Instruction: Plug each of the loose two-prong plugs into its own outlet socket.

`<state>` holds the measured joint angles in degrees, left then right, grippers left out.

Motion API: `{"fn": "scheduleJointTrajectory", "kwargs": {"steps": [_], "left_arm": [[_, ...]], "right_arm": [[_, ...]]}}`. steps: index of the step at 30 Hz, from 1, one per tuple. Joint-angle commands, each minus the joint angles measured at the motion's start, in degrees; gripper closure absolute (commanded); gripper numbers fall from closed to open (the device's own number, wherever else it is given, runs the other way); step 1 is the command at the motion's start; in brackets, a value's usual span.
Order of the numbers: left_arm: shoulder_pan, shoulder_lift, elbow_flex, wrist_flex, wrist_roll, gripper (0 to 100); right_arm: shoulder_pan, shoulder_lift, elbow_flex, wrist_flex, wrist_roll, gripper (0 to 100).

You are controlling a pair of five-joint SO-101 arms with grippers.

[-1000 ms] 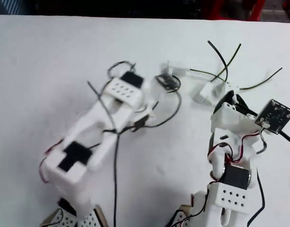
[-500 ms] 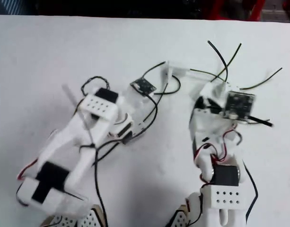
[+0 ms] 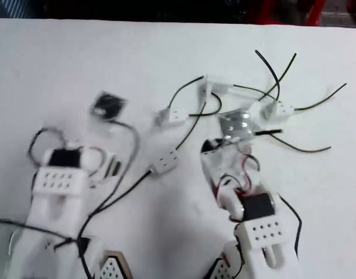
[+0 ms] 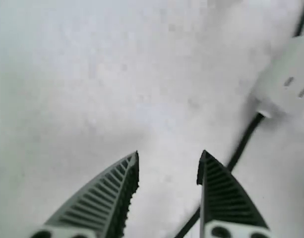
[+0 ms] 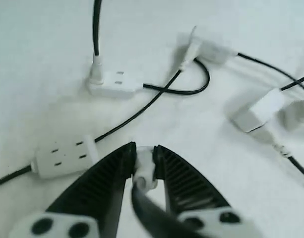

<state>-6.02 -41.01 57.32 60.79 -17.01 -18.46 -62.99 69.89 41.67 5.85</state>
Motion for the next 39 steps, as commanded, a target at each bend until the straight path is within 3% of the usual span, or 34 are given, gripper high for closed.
{"fn": "scheduleJointTrajectory", "kwargs": {"steps": [1,10,14,23,39], "left_arm": [[-7.0,-7.3,7.1,-5.5,0.5,80],[-14.3,-14.2,14.9,-8.1,0.7,80],[-14.5,-14.2,15.5,-8.1,0.7,80],[-14.5,-14.6,16.1,-8.4,0.6,80],[-14.5,-14.6,16.1,-8.4,0.6,80]], "right_arm": [[-4.9,4.0,-4.8,0.0,1.5,98.1],[-15.6,14.7,-10.3,-0.9,1.5,98.1],[-17.4,21.3,-10.5,-8.8,1.5,98.1],[-16.0,34.4,-10.9,-18.8,2.7,98.1],[-13.0,35.8,-10.8,-20.9,4.0,98.1]]}}
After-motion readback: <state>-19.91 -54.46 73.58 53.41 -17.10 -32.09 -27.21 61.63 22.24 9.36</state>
